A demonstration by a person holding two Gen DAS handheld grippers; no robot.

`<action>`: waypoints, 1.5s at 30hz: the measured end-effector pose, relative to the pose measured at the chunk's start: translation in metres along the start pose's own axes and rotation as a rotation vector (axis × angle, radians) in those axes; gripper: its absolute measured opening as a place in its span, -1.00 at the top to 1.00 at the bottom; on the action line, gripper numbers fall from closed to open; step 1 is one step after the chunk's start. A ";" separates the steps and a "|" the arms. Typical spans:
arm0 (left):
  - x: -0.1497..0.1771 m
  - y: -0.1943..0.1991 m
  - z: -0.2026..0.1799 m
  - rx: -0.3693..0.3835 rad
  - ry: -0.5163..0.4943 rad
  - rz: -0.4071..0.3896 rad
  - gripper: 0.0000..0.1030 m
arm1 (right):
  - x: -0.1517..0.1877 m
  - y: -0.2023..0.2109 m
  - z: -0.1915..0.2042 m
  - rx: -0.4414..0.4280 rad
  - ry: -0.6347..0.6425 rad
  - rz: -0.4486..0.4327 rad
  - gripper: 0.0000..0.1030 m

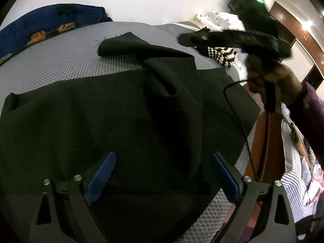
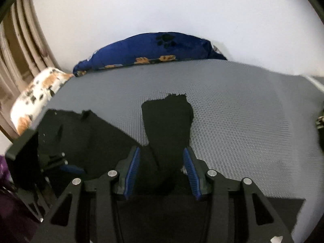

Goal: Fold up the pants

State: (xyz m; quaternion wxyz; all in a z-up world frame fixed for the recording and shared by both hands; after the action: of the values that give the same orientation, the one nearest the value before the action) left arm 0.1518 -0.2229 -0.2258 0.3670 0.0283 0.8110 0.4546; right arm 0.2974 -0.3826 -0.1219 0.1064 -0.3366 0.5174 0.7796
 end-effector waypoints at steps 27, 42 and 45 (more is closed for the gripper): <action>-0.001 -0.005 -0.006 0.001 -0.039 -0.004 -0.97 | -0.049 -0.068 -0.014 -0.067 0.222 0.192 0.67; -0.002 -0.007 -0.008 -0.001 -0.050 -0.009 -0.99 | -0.040 -0.092 -0.011 -0.044 0.266 0.281 0.84; -0.002 -0.008 -0.009 -0.005 -0.054 -0.010 -0.99 | -0.041 -0.087 -0.007 -0.038 0.274 0.272 0.89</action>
State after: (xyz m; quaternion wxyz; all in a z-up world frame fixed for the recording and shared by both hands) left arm 0.1498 -0.2347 -0.2277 0.3912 0.0357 0.7997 0.4540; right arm 0.3755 -0.3431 -0.1617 -0.0778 -0.3687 0.5529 0.7432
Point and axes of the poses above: each gripper's, at about its wrist camera, not at the fingertips, and y roughly against the way its jaws point, z to its left, x to its underside, the point moved 7 cm from there along -y, roughly the way its jaws point
